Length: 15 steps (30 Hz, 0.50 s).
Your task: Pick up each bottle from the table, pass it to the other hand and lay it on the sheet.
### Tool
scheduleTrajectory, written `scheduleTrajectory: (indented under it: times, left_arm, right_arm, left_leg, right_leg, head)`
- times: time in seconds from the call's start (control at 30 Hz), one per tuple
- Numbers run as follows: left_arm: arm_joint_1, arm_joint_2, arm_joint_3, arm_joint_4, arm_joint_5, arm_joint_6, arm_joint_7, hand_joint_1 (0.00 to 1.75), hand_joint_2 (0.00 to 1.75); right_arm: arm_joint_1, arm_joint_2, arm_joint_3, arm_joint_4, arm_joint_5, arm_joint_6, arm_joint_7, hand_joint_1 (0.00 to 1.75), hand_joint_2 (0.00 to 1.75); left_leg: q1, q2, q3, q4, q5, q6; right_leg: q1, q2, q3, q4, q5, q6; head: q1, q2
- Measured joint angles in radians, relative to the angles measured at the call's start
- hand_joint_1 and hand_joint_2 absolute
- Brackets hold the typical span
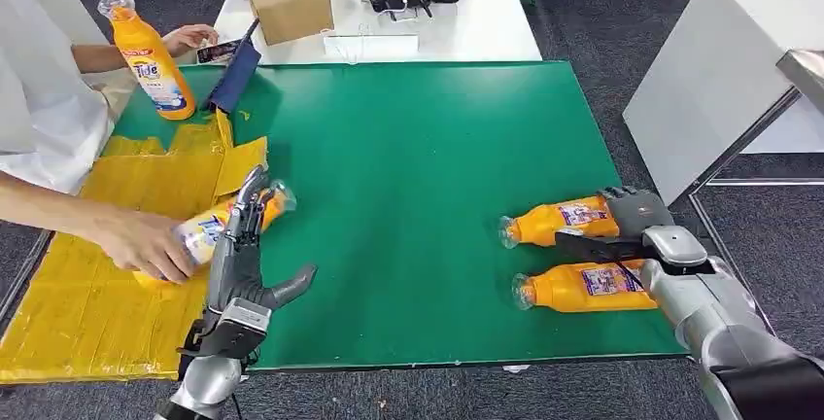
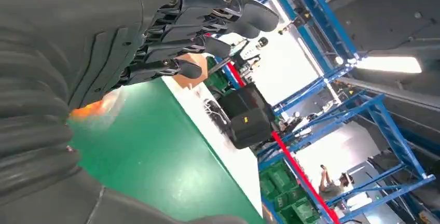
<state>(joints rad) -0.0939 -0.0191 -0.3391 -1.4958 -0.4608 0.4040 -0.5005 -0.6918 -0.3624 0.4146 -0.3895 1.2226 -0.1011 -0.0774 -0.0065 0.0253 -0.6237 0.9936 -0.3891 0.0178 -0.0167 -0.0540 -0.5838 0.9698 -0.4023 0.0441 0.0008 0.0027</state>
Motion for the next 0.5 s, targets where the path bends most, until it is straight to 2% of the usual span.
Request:
scheduleTrajectory:
  times: [0.03, 0.07, 0.1, 0.17, 0.2, 0.27, 0.5]
  left_arm:
    - [-0.001, 0.0, 0.0, 0.0, 0.0, 0.0, 0.0, 0.0, 1.75]
    - [-0.002, 0.0, 0.0, 0.002, 0.0, 0.0, 0.0, 0.0, 1.75]
    - [-0.004, -0.001, -0.001, 0.005, 0.002, 0.0, 0.0, 0.0, 1.75]
    - [-0.004, -0.001, -0.001, 0.01, 0.003, 0.0, 0.0, 0.0, 1.75]
    - [-0.005, -0.002, -0.001, 0.011, 0.005, 0.0, 0.0, 0.0, 1.75]
    - [-0.005, -0.002, -0.001, 0.016, 0.01, 0.0, 0.0, 0.0, 1.75]
    - [-0.013, -0.005, -0.001, 0.03, 0.013, 0.0, -0.006, 0.0, 1.75]
  right_arm:
    - [-0.001, 0.0, 0.002, 0.001, 0.001, 0.004, 0.0, 1.71, 1.75]
    - [-0.002, 0.0, 0.002, 0.003, 0.004, 0.01, 0.0, 1.61, 1.75]
    - [-0.004, 0.0, 0.003, 0.005, 0.006, 0.017, -0.001, 1.41, 1.75]
    - [-0.007, 0.001, 0.004, 0.005, 0.009, 0.029, -0.003, 0.28, 1.75]
    - [-0.007, 0.001, 0.005, 0.006, 0.01, 0.03, -0.003, 0.07, 1.75]
    - [-0.008, 0.001, 0.008, 0.007, 0.01, 0.04, -0.005, 0.0, 1.75]
    - [-0.003, 0.001, 0.022, 0.016, 0.016, 0.085, -0.01, 0.0, 1.75]
  left_leg:
    - [0.0, 0.0, 0.0, 0.0, 0.0, 0.0]
    - [0.0, 0.0, 0.001, 0.0, 0.0, 0.0]
    - [0.0, 0.0, 0.001, 0.0, 0.0, 0.0]
    - [0.0, 0.0, 0.004, 0.0, -0.001, 0.001]
    - [0.0, 0.0, 0.005, 0.0, -0.002, 0.002]
    - [0.0, 0.0, 0.008, 0.0, -0.005, 0.002]
    - [0.0, 0.0, 0.009, 0.0, -0.005, 0.002]
  right_leg:
    - [0.0, 0.0, 0.0, 0.0, 0.0, 0.0]
    - [0.0, 0.0, 0.0, 0.0, 0.0, 0.0]
    - [0.0, 0.0, 0.001, 0.0, 0.0, 0.0]
    - [0.0, 0.0, 0.0, 0.0, -0.001, 0.001]
    - [0.0, 0.0, -0.001, -0.001, -0.002, 0.002]
    - [0.0, 0.0, -0.001, -0.001, -0.004, 0.002]
    - [0.0, 0.0, 0.009, -0.001, -0.003, 0.002]
  head:
    - [0.0, 0.0]
    - [0.0, 0.0]
    - [0.0, 0.0]
    - [0.0, 0.0]
    - [0.0, 0.0]
    - [0.0, 0.0]
    - [0.0, 0.0]
